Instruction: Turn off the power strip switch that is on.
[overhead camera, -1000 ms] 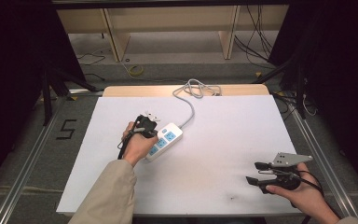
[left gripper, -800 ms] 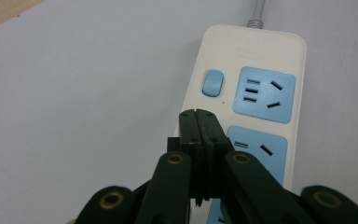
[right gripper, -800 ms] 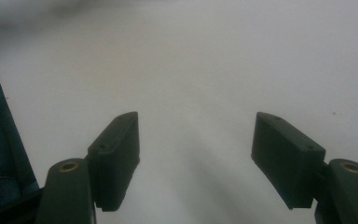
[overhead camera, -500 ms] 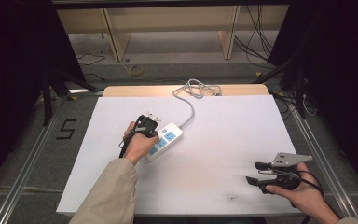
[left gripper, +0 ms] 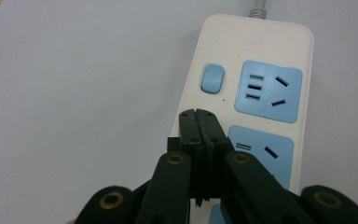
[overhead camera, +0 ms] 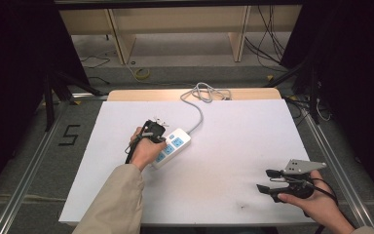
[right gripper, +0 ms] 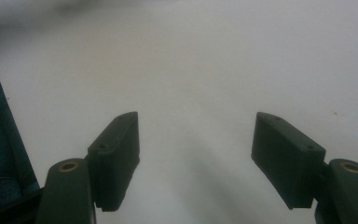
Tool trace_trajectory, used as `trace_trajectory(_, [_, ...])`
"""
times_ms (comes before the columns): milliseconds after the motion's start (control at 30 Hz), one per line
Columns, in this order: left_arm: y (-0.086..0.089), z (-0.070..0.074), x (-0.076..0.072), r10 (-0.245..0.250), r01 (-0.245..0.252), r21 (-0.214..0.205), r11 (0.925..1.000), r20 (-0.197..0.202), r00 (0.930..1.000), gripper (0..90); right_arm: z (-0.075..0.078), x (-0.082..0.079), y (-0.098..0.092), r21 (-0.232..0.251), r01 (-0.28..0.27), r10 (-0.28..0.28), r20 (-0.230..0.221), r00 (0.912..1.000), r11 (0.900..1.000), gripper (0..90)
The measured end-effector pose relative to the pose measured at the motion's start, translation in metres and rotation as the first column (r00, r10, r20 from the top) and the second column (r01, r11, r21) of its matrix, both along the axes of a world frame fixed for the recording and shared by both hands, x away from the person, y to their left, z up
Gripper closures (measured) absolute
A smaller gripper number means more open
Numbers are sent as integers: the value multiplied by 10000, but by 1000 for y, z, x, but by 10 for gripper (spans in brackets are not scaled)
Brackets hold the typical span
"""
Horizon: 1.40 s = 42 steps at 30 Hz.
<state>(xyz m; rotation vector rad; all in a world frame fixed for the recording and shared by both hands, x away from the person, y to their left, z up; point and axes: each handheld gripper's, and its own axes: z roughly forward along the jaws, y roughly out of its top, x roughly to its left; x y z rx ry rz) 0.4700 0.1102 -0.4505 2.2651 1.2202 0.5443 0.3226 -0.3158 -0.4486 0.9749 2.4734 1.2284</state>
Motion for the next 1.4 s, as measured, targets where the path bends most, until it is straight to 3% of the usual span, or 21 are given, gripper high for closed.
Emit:
trace_trajectory(267, [-1, 2, 3, -130, 135, 188, 9997, -275, 9995, 898, 0, 0, 0, 4, 18, -18, -5, 10000, 10000, 325])
trace_trajectory(533, [-1, 3, 5, -72, 76, 73, 9999, -547, 9985, 898, 0, 0, 0, 7, 34, -34, -4, 10000, 10000, 325])
trace_trajectory(700, [-3, 4, 6, -201, 222, 339, 9992, -609, 9979, 899, 0, 0, 0, -2, 39, -39, -9, 10000, 10000, 324])
trace_trajectory(1400, [-3, 5, 9, 53, -75, -245, 9997, -874, 9962, 899, 0, 0, 0, 12, 15, -15, -10, 10000, 10000, 324])
